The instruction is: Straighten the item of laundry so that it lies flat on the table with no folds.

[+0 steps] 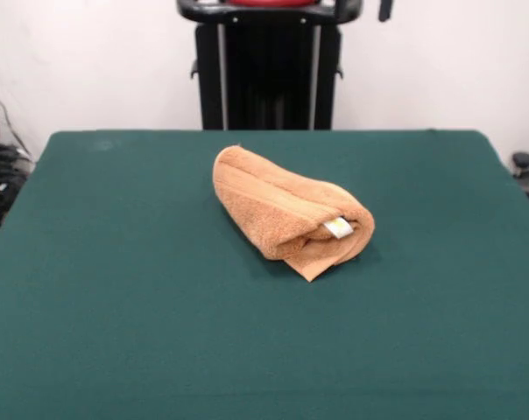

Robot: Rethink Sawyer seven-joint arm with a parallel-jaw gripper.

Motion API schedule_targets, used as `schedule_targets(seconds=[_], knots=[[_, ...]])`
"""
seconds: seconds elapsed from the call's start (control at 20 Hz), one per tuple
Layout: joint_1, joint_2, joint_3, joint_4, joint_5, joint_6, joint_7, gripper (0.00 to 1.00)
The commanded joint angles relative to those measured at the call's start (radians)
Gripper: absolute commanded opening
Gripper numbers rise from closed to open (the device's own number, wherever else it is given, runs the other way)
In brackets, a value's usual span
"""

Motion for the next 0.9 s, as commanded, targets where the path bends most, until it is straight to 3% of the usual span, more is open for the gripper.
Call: schedule_targets(seconds=[0.05, 0.5, 0.7, 0.9], knots=[[-0.06, -0.006, 0.074, 0.04, -0.057, -0.039, -0.037, 1.0], [-0.215, -0.076, 0.159, 0.14, -0.035, -0.09, -0.142, 1.0], [-0.345, -0.121, 0.255, 0.228, 0.017, -0.15, -0.223, 1.0], [-0.484, -0.144, 0.407, 0.315, 0.04, -0.231, -0.228, 1.0]])
